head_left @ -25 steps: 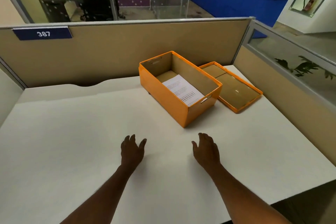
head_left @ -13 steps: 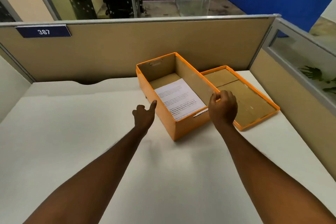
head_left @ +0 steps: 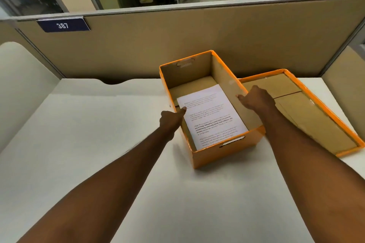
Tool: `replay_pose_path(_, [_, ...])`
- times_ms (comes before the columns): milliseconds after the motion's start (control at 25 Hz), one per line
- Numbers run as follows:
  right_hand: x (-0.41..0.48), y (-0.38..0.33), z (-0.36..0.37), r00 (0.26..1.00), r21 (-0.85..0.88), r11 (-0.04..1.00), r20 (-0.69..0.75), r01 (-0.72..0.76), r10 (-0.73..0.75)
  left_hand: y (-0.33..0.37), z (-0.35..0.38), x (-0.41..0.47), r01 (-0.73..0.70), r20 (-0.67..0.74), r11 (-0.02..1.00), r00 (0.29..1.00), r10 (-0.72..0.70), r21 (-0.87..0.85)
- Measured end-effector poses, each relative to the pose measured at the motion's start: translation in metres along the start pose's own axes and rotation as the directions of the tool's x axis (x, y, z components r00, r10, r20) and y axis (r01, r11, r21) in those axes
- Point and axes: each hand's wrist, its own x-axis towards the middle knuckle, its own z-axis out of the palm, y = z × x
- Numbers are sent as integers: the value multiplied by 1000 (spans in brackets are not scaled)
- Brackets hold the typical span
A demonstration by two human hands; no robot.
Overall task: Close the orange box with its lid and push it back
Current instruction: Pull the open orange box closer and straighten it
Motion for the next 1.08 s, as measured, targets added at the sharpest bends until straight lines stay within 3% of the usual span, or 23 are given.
replay_pose_path(120, [13, 6, 18, 995, 121, 992, 93, -30, 19, -9, 13, 7, 41, 67, 999, 997, -43, 27])
replay_pose_path(240, [17, 5, 19, 990, 220, 975, 138, -22, -8, -9, 20, 3, 2, 6, 1000, 1000, -2, 11])
replay_pose_path(480, [-7, 2, 19, 993, 285, 958, 114, -43, 11, -14, 9, -7, -30, 49, 976, 998, 42, -217])
replay_pose_path(760, [-94, -17, 17, 999, 424, 905, 1, -33, 36, -34, -49, -36, -191, -37, 982, 981, 191, -3])
replay_pose_path(1080, [-236, -45, 32, 991, 529, 838, 76, -134, 111, -92, -143, -76, -273, -3, 948, 961, 277, 163])
